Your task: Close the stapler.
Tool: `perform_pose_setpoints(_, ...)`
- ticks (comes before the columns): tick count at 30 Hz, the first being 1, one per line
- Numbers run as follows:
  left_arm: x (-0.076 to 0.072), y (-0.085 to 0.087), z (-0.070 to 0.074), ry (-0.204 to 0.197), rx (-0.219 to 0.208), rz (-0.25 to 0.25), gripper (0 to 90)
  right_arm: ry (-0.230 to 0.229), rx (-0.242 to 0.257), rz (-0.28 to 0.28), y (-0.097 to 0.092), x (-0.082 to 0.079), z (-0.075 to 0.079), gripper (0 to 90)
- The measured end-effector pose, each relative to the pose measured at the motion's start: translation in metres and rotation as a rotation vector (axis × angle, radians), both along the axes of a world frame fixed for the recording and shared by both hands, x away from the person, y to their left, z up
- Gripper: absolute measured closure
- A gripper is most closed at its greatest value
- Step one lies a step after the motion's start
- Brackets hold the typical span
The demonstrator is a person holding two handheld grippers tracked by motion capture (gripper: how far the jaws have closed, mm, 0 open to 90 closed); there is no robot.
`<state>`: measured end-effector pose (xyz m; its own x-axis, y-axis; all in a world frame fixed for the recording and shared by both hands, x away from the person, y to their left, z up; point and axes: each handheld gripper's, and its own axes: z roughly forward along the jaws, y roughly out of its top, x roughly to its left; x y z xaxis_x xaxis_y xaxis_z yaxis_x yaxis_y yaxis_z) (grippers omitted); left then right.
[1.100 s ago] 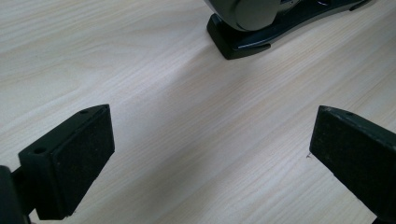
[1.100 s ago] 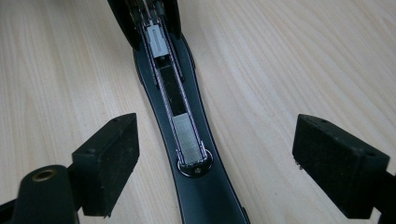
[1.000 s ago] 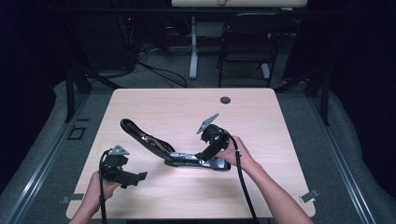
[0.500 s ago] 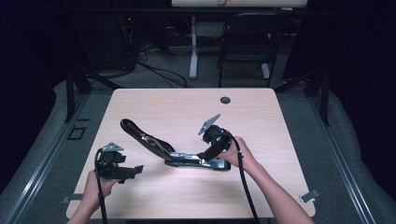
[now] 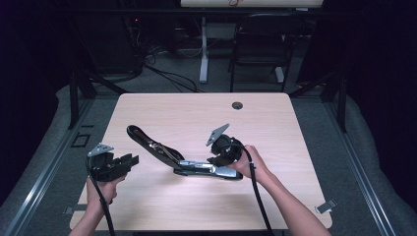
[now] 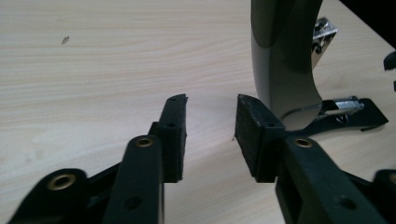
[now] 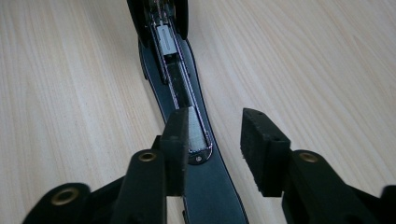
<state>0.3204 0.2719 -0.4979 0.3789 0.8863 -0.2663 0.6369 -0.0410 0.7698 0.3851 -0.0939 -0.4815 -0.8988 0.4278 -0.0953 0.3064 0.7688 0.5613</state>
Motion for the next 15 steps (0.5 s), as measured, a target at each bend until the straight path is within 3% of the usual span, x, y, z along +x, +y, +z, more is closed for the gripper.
perform_pose_setpoints(7,0.006,-0.004,0.000,-0.020,0.018,-0.004,79.4,-0.027,0.000,-0.004,-0.006,-0.004,0.006,76.6)
perform_pose_setpoints(11,0.010,-0.007,0.002,-0.072,0.027,0.008,84.7,-0.029,0.000,-0.011,-0.008,-0.004,0.006,78.7)
perform_pose_setpoints(15,0.012,-0.008,0.005,-0.098,0.020,0.015,85.7,-0.031,0.012,-0.023,-0.008,-0.005,0.005,79.1)
